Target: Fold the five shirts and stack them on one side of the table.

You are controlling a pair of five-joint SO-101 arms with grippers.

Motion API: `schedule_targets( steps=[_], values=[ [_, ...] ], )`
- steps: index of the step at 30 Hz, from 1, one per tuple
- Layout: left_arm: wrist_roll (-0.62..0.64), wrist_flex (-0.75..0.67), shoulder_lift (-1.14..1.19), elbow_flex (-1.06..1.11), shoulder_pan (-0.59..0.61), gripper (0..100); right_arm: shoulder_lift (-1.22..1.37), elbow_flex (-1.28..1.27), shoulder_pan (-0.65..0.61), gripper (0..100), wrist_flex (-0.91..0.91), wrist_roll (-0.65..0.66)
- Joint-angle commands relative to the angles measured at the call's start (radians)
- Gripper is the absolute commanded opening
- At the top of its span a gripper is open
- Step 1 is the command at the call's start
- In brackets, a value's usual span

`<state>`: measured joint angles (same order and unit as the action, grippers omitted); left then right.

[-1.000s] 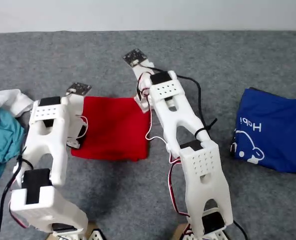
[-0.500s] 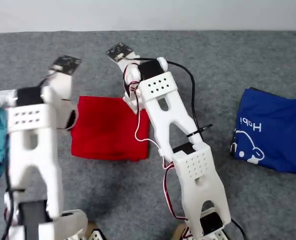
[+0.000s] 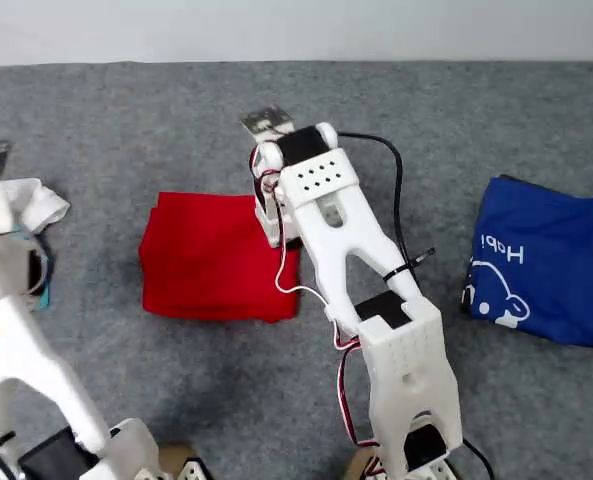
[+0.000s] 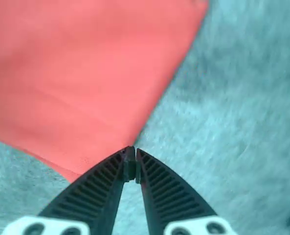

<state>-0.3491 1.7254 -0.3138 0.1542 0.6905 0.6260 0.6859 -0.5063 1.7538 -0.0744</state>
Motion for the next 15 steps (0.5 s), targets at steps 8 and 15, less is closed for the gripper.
schedule_targets(
  steps=[8,15],
  values=[
    [-0.026,0.028,-0.038,0.004,0.120,0,-0.005,-0.005,-0.114,21.1,0.033,-0.440],
    [-0.026,0.028,-0.038,0.002,0.120,0,0.028,-0.002,-0.180,46.6,-0.025,-0.578]
  ],
)
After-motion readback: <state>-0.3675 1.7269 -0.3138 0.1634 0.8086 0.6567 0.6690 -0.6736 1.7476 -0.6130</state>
